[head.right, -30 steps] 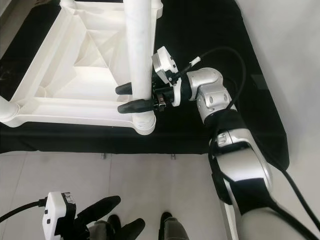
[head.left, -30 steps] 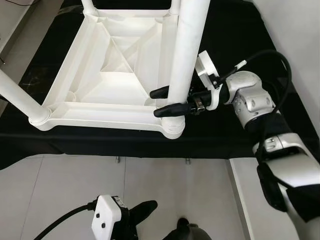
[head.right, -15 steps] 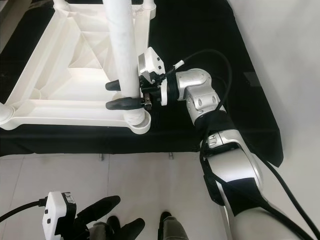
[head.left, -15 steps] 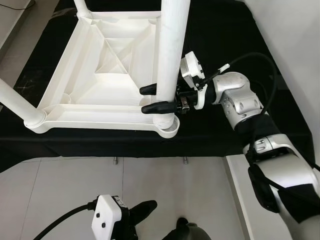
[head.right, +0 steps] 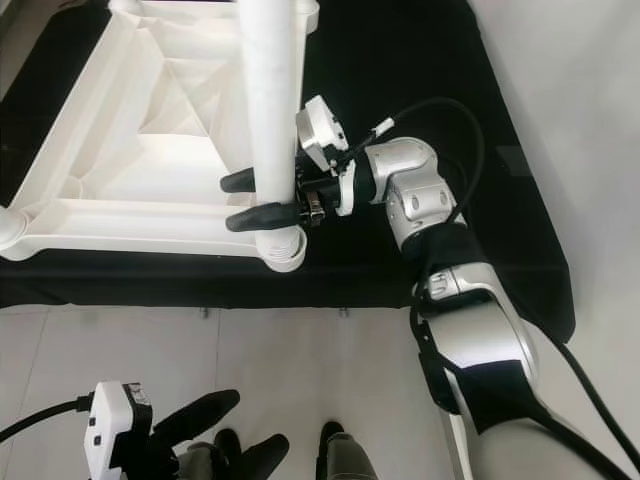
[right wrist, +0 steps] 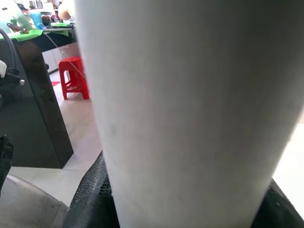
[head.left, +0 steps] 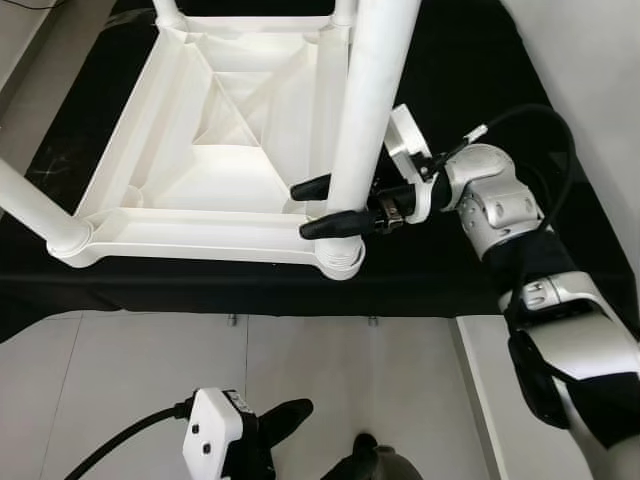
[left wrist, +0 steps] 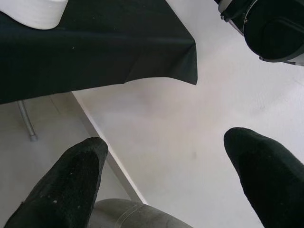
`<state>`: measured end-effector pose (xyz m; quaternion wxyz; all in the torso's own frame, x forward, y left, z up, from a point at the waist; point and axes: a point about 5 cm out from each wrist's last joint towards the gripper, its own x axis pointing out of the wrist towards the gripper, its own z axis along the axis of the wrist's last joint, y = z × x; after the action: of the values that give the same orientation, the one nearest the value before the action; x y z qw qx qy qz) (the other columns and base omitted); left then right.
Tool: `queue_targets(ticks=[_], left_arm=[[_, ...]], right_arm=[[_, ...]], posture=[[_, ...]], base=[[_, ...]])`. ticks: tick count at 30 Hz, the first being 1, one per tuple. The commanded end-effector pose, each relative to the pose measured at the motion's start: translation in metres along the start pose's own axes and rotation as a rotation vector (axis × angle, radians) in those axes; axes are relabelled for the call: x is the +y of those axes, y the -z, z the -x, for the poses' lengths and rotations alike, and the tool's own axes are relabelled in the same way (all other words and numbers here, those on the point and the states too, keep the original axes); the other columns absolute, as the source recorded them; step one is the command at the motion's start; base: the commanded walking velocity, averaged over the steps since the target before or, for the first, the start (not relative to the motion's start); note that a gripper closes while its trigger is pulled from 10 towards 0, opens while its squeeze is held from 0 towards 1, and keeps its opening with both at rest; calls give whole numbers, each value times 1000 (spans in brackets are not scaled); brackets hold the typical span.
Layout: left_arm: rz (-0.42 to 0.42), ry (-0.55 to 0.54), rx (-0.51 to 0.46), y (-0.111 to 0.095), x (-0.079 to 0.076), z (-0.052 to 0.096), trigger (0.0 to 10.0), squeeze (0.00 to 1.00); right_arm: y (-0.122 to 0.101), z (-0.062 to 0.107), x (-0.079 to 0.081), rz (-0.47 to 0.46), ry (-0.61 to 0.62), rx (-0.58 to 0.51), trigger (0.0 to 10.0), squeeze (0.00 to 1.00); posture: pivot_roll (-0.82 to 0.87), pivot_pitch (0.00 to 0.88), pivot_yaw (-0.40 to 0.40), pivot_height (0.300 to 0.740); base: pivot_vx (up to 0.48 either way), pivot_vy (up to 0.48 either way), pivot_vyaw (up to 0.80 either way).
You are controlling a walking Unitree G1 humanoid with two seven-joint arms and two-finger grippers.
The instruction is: Building children table
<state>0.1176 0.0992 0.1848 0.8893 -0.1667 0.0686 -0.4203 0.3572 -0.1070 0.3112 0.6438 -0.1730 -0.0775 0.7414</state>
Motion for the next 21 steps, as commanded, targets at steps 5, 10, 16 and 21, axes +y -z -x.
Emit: queue_targets(ticks=[5,10,16,21], left_arm=[[12,22,11,0,-6,3,10000,0],[11,21,11,0,-5,3,10000,0],[11,20,9,0,-5,2,10000,0],[10,19,9,-1,-5,2,10000,0]], right_arm=[[42,-2,13,-162,-44,127,10000,0],[43,-1,12,-166,-36,143,10000,0],[45,3,10,-182,-5,166,10000,0],[47,5,6,-171,51,190,10000,0]], posture=[[58,428,1,740],[60,428,0,740],[61,427,-3,740],[59,426,-1,740]], base=[[0,0,0],[0,0,0],[0,0,0],[0,0,0]])
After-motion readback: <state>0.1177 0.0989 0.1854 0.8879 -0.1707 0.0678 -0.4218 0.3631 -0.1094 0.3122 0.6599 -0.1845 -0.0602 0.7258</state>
